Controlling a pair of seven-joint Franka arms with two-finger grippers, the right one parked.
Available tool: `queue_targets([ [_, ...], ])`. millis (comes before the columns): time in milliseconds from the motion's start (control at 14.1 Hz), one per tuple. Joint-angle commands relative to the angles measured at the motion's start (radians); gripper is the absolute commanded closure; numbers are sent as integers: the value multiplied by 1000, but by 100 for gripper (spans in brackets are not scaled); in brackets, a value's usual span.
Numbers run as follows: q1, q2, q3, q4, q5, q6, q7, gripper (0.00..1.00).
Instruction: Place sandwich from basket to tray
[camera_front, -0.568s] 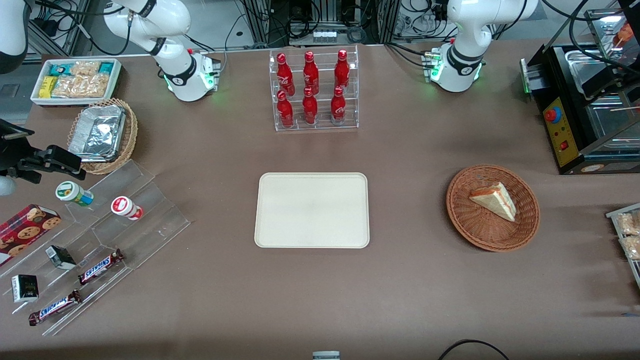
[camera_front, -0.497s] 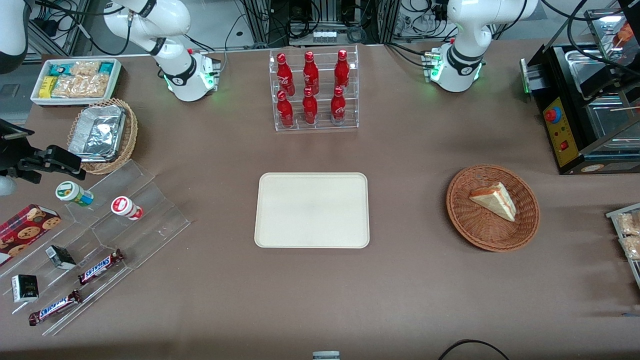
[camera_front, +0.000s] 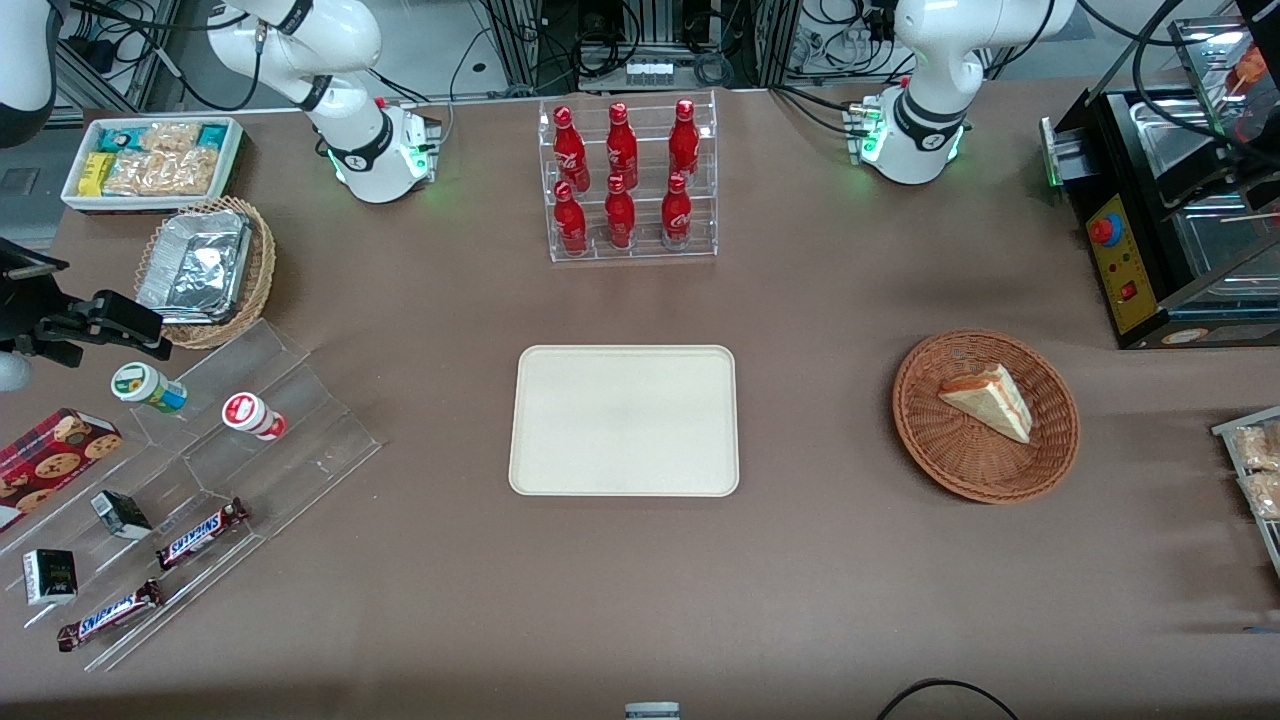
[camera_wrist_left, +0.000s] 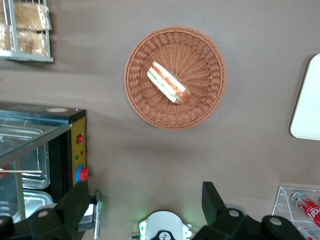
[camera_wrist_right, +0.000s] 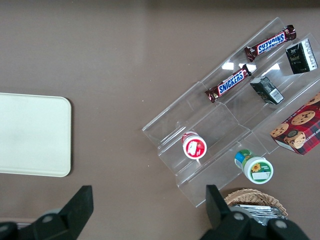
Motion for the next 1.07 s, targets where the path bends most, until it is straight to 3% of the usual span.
queue_targets([
  [0, 17, 65, -13, 0, -13, 29, -128, 0],
  [355, 19, 133, -12, -86, -78, 198, -382, 0],
  [639, 9, 228, -13, -103, -81, 302, -582, 0],
  [994, -4, 260, -15, -238, -79, 535, -711, 0],
])
